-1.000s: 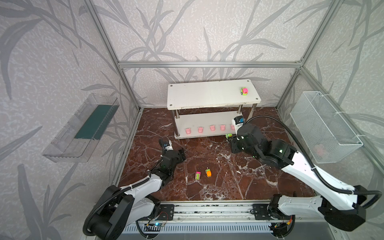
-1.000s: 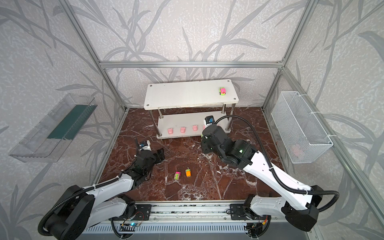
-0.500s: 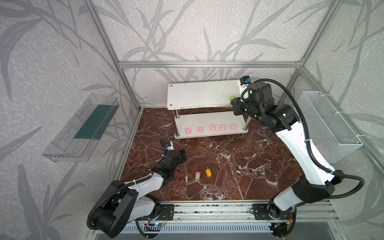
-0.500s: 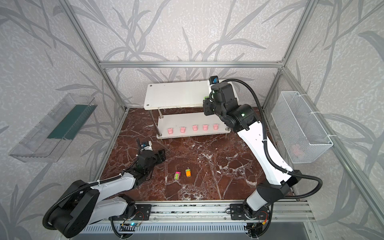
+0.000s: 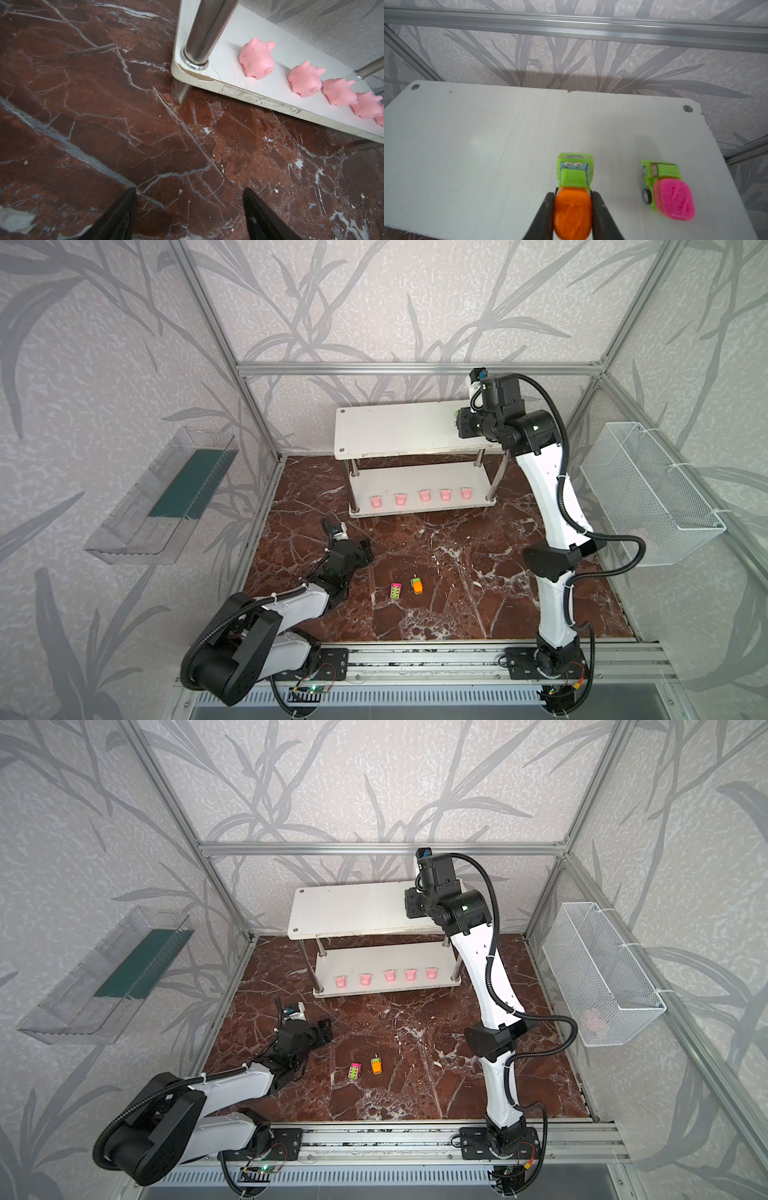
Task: Place and organize the plastic toys onto the shelf
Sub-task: 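Lower the truck onto the top shelf beside the pink-topped truck and open the right gripper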
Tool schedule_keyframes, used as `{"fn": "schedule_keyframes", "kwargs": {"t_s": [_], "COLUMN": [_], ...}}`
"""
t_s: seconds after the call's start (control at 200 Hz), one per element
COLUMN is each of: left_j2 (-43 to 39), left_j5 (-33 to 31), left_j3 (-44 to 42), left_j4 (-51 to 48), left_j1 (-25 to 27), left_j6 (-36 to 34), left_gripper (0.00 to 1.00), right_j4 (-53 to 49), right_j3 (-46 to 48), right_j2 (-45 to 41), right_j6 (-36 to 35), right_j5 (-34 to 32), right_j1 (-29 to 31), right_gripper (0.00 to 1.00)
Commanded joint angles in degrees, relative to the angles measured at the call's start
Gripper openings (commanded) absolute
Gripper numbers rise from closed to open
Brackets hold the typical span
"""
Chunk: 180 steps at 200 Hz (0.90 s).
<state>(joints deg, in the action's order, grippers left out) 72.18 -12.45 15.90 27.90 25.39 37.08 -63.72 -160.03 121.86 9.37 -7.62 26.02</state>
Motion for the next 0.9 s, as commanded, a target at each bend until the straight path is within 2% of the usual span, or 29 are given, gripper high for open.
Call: {"fn": "schedule_keyframes", "kwargs": {"t_s": [0.0,0.395,0.895], "left_j2": [0.5,3.12,3.78], "left_j5": [-0.13,0.58,0.6], "left_j3": [0.66,0.81,0.79], "left_j4": [1.17,3.21,3.7], "left_j1": [-0.26,-0.42,-0.54], "left_j6": [0.54,1.01,0.94], "left_gripper": [0.78,0.78,0.78], "right_j4": [-2.83,-2.03,-1.9], "right_j3": [-0.99,1.03,-1.07], "right_j2": [0.48,1.24,3.25], "right_j6": [-0.03,0.2,0.61], "right_j5": [1.73,2.07,2.25], "right_j1": [-0.75,-1.3,-1.33], "right_gripper": [0.28,0.28,0.29]}}
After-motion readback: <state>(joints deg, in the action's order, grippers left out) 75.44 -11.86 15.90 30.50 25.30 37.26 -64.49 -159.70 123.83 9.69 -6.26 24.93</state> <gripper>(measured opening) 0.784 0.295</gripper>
